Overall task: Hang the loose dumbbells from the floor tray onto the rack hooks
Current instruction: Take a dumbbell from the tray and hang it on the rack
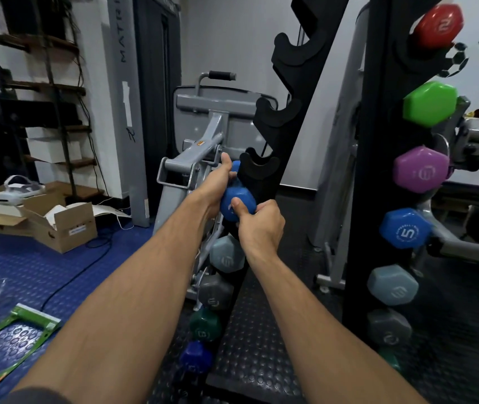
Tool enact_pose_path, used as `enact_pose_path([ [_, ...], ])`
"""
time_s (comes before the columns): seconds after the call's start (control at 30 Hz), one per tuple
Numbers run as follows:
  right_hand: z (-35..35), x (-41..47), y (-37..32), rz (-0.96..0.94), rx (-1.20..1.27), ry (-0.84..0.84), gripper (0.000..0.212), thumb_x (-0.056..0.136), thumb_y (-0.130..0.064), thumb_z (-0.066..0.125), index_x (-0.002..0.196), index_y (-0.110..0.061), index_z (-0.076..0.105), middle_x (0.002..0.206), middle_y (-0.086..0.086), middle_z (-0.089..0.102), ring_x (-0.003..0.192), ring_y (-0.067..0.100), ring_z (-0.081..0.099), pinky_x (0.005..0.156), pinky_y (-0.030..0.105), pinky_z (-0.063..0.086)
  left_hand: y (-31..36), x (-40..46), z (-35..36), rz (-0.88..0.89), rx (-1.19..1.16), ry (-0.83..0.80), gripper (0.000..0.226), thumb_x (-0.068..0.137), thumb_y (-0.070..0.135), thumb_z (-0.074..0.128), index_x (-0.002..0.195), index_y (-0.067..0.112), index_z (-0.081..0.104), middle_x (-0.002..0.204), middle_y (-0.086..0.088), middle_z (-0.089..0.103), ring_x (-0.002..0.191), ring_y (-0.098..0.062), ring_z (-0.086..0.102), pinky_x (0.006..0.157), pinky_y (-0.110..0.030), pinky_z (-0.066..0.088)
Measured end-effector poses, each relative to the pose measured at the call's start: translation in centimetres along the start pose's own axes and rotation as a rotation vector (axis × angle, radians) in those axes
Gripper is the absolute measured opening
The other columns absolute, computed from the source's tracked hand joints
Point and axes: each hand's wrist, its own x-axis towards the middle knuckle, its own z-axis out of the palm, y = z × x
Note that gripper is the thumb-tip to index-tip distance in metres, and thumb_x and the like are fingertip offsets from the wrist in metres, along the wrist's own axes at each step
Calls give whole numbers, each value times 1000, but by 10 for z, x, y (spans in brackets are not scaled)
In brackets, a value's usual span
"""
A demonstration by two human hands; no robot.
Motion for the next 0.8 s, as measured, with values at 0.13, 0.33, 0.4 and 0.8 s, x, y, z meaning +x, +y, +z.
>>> enact_pose_path([
  [0.13, 4, 1, 7, 63, -33, -26, 56, 80, -70, 72, 85, -16, 62, 75, 2, 73, 67, 19, 73, 68, 39, 61, 7, 7, 8, 25, -15, 44, 76, 102, 68, 22, 88, 6, 64, 78, -9, 66, 63, -16, 61, 55, -22, 52],
  [0.33, -6, 9, -5, 310, 270, -169, 48, 82, -42, 85, 96, 1, 69, 79, 13, 77, 55, 18, 75, 66, 35, 66, 11, 13, 11, 34, 19, 48, 66, 104, 63, 29, 79, 10, 61, 64, -3, 61, 53, -13, 58, 48, -19, 49],
  [0.4, -7, 9, -7, 409, 453, -203, 49, 81, -31, 89, 104, 6, 66, 94, 21, 76, 60, 25, 77, 68, 36, 66, 11, 16, 8, 16, 35, 25, 65, 102, 64, 35, 89, 9, 66, 80, -6, 64, 68, -17, 62, 64, -27, 55],
  [0.8, 2, -1, 3, 467, 685, -158, 33, 90, -24, 81, 96, 5, 67, 98, 20, 76, 73, 27, 79, 76, 35, 66, -16, 22, 5, 66, -99, -74, 66, 104, 61, 31, 82, 21, 78, 87, -4, 77, 85, -22, 71, 81, -35, 57],
])
